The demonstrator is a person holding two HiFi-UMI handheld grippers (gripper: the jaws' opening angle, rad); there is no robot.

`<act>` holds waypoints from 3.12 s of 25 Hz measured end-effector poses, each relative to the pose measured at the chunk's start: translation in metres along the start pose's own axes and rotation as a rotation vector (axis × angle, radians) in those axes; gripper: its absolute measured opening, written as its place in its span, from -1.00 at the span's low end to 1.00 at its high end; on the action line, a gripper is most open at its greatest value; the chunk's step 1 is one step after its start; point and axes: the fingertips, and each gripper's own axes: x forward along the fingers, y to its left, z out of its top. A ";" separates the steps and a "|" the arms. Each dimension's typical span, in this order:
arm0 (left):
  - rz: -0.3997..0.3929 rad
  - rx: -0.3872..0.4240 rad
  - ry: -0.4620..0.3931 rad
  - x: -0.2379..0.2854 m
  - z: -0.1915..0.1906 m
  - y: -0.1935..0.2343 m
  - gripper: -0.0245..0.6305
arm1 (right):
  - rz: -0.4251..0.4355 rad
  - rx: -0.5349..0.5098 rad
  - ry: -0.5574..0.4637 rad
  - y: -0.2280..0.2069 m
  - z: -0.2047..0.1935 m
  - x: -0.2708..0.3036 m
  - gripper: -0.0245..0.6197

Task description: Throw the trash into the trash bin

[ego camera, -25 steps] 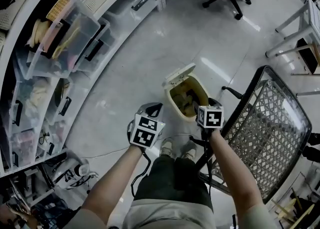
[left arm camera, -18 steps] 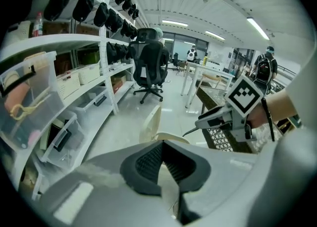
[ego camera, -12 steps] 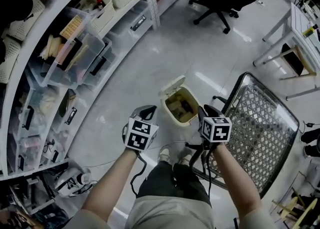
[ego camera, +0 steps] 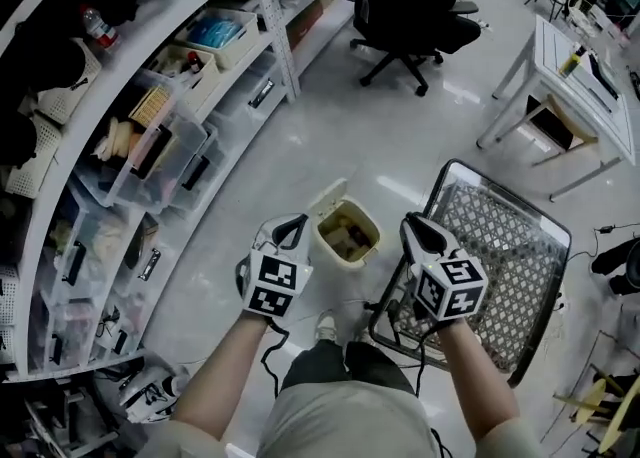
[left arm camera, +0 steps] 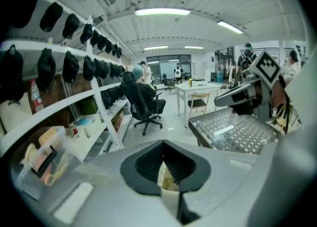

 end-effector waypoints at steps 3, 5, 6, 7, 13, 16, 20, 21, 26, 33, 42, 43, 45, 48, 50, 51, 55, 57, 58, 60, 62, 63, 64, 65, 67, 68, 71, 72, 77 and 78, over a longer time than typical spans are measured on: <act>-0.010 0.064 -0.065 -0.022 0.039 -0.014 -0.92 | 0.021 -0.044 -0.074 0.017 0.037 -0.039 -0.75; -0.014 0.080 -0.117 -0.040 0.063 -0.022 -0.92 | 0.031 -0.074 -0.126 0.029 0.061 -0.066 -0.76; -0.018 0.083 -0.141 -0.049 0.074 -0.025 -0.92 | 0.034 -0.088 -0.151 0.034 0.072 -0.078 -0.76; -0.023 0.083 -0.162 -0.057 0.084 -0.029 -0.92 | 0.035 -0.098 -0.176 0.038 0.082 -0.091 -0.78; -0.043 0.080 -0.239 -0.098 0.124 -0.045 -0.92 | 0.017 -0.103 -0.268 0.047 0.122 -0.153 -0.86; -0.046 0.095 -0.271 -0.116 0.135 -0.052 -0.92 | 0.008 -0.098 -0.307 0.052 0.132 -0.179 -0.88; -0.050 0.117 -0.307 -0.132 0.143 -0.061 -0.92 | -0.006 -0.100 -0.347 0.059 0.138 -0.203 -0.89; -0.051 0.120 -0.310 -0.134 0.145 -0.063 -0.92 | -0.007 -0.103 -0.354 0.060 0.139 -0.208 -0.89; -0.074 0.134 -0.316 -0.132 0.153 -0.075 -0.92 | -0.024 -0.109 -0.358 0.055 0.138 -0.220 -0.89; -0.127 0.162 -0.312 -0.117 0.161 -0.090 -0.92 | -0.099 -0.057 -0.370 0.022 0.128 -0.230 -0.79; -0.268 0.222 -0.310 -0.074 0.172 -0.145 -0.92 | -0.304 -0.006 -0.289 -0.055 0.073 -0.260 -0.42; -0.292 0.229 -0.306 -0.068 0.172 -0.155 -0.92 | -0.333 0.008 -0.277 -0.065 0.062 -0.266 -0.42; -0.333 0.239 -0.291 -0.054 0.168 -0.174 -0.92 | -0.383 0.041 -0.250 -0.084 0.040 -0.276 -0.40; -0.381 0.244 -0.249 -0.029 0.157 -0.198 -0.92 | -0.432 0.123 -0.213 -0.113 0.005 -0.288 -0.39; -0.413 0.242 -0.205 -0.014 0.145 -0.213 -0.92 | -0.464 0.167 -0.183 -0.129 -0.019 -0.294 -0.39; -0.429 0.242 -0.184 -0.008 0.139 -0.220 -0.92 | -0.482 0.181 -0.164 -0.137 -0.032 -0.296 -0.38; -0.478 0.241 -0.140 0.011 0.118 -0.245 -0.92 | -0.545 0.234 -0.075 -0.157 -0.089 -0.303 -0.37; -0.503 0.241 -0.109 0.019 0.105 -0.260 -0.92 | -0.561 0.271 -0.027 -0.164 -0.122 -0.304 -0.36; -0.517 0.244 -0.090 0.023 0.099 -0.267 -0.92 | -0.566 0.286 -0.002 -0.167 -0.139 -0.304 -0.36; -0.540 0.252 -0.051 0.031 0.084 -0.281 -0.92 | -0.573 0.311 0.050 -0.173 -0.173 -0.303 -0.36; -0.560 0.265 -0.010 0.039 0.069 -0.293 -0.92 | -0.575 0.329 0.108 -0.178 -0.208 -0.299 -0.36; -0.570 0.271 0.010 0.042 0.061 -0.299 -0.92 | -0.574 0.336 0.139 -0.181 -0.225 -0.297 -0.36; -0.579 0.277 0.029 0.045 0.054 -0.304 -0.92 | -0.573 0.344 0.168 -0.183 -0.242 -0.295 -0.36; -0.587 0.283 0.049 0.047 0.046 -0.308 -0.92 | -0.572 0.355 0.194 -0.185 -0.257 -0.293 -0.36; -0.602 0.293 0.088 0.052 0.031 -0.314 -0.92 | -0.574 0.392 0.237 -0.189 -0.286 -0.288 -0.36; -0.611 0.296 0.110 0.054 0.023 -0.317 -0.92 | -0.576 0.413 0.255 -0.190 -0.299 -0.286 -0.36; -0.639 0.299 0.179 0.059 -0.005 -0.325 -0.92 | -0.588 0.453 0.308 -0.196 -0.332 -0.278 -0.36; -0.646 0.299 0.199 0.061 -0.013 -0.327 -0.92 | -0.590 0.457 0.326 -0.198 -0.341 -0.275 -0.36; -0.665 0.307 0.282 0.066 -0.046 -0.334 -0.92 | -0.611 0.467 0.412 -0.205 -0.381 -0.266 -0.40; -0.668 0.307 0.294 0.067 -0.050 -0.335 -0.92 | -0.619 0.472 0.424 -0.208 -0.388 -0.266 -0.40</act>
